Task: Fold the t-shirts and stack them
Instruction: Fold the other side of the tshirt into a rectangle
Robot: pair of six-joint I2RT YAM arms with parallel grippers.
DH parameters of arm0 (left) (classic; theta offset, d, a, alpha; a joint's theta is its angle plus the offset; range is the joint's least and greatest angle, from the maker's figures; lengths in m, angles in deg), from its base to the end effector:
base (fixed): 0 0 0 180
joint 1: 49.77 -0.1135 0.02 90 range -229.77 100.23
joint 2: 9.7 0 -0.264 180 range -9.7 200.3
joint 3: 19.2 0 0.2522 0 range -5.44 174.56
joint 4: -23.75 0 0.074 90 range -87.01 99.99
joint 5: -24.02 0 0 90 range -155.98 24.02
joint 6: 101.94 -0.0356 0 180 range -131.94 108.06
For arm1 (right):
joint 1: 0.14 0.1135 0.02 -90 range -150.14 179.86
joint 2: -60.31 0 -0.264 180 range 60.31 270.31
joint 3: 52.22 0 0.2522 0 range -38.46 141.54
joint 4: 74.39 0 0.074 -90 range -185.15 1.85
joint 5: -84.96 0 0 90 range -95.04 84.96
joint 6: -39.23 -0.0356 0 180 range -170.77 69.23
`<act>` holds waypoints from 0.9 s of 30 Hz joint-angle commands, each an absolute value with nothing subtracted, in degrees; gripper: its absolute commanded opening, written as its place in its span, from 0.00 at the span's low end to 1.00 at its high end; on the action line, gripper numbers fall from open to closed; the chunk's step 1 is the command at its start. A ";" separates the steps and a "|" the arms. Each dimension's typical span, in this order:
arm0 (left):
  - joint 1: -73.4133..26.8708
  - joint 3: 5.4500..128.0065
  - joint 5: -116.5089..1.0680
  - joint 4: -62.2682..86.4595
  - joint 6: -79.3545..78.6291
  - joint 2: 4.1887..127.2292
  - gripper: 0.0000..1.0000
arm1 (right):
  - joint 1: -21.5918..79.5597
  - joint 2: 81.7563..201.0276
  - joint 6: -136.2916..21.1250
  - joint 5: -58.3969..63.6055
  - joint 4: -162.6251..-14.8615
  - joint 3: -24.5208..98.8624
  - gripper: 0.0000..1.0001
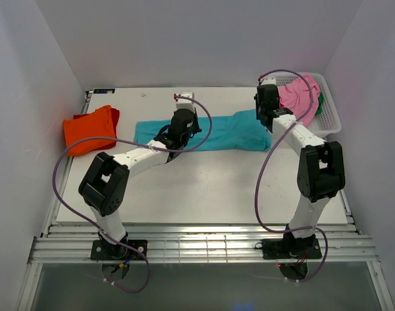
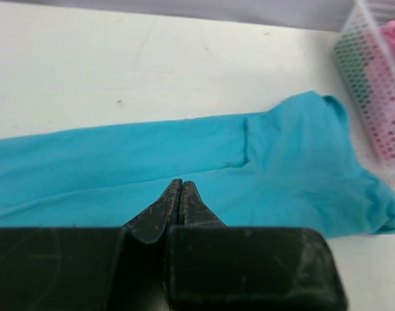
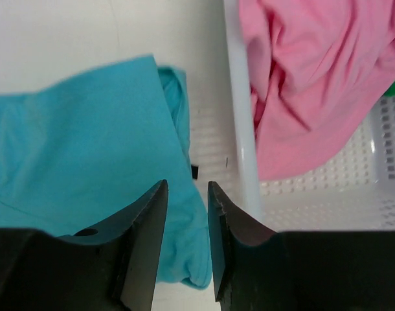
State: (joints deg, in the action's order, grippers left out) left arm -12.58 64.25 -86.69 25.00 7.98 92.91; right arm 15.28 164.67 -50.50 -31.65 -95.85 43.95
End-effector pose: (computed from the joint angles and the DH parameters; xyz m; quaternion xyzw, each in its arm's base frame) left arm 0.3406 -0.2426 0.2554 0.0149 0.8023 -0.1490 0.5779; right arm 0.4159 0.0982 0.2810 -0.0002 0.8492 -0.1327 0.5111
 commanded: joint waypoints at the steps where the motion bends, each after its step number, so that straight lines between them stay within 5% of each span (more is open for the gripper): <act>1: -14.52 59.17 -95.51 18.70 8.61 91.12 0.08 | 15.50 166.48 -53.67 -31.14 -100.89 40.82 0.37; 13: -21.99 53.27 -95.51 10.08 15.91 92.95 0.03 | 15.50 173.95 -55.96 -33.51 -110.30 44.68 0.36; 27: -29.29 51.51 -93.23 7.27 17.76 96.74 0.01 | 15.50 162.18 -57.62 -37.99 -111.53 33.88 0.38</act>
